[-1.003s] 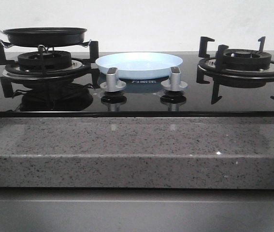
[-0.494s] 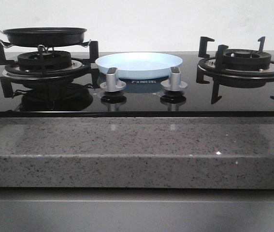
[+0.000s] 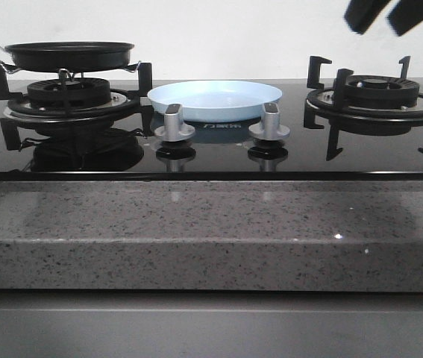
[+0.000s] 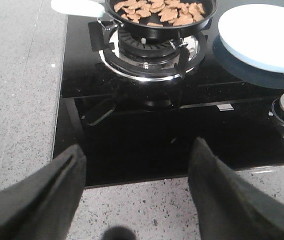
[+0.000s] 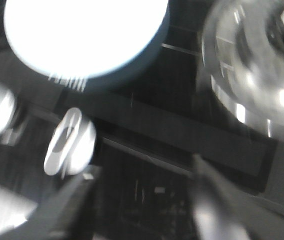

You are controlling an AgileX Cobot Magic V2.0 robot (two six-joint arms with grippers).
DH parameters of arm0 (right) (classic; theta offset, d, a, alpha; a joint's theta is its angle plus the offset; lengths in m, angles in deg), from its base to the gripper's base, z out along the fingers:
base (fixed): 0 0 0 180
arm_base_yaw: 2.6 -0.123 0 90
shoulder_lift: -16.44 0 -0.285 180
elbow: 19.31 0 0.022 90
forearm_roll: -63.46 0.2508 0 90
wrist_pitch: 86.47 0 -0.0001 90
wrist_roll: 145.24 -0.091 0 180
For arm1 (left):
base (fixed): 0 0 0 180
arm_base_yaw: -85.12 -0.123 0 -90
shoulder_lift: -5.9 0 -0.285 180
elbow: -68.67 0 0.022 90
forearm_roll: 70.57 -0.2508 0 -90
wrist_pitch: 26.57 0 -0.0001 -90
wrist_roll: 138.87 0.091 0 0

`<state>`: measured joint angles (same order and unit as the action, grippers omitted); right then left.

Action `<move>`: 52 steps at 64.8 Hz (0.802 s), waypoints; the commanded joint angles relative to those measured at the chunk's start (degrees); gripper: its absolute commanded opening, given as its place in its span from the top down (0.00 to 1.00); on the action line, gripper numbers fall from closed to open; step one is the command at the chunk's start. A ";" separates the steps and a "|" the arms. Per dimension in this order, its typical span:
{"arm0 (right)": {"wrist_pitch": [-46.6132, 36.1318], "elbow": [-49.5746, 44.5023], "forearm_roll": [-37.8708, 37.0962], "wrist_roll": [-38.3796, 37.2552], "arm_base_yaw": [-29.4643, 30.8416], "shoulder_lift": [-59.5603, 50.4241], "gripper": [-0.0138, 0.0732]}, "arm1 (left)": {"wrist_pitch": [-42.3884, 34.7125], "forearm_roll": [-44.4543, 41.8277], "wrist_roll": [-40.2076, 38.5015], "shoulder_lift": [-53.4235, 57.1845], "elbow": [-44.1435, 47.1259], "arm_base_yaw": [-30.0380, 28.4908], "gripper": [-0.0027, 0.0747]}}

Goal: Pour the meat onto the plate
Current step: 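Lower the right gripper onto the rim of the light blue plate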

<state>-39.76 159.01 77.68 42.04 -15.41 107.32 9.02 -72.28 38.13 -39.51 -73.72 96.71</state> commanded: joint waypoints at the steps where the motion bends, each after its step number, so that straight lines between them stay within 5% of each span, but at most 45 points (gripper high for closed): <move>1: -1.29 6.31 0.96 0.91 0.02 2.94 0.48 | -3.76 -0.08 -0.01 -0.31 -1.99 0.50 0.40; 52: 11.07 44.16 0.83 0.91 0.36 35.99 0.51 | -3.50 -0.08 -0.01 -0.31 -1.99 0.50 0.40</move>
<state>-28.08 199.08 77.68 42.27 -15.41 145.08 9.32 -72.28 38.13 -39.51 -73.72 96.71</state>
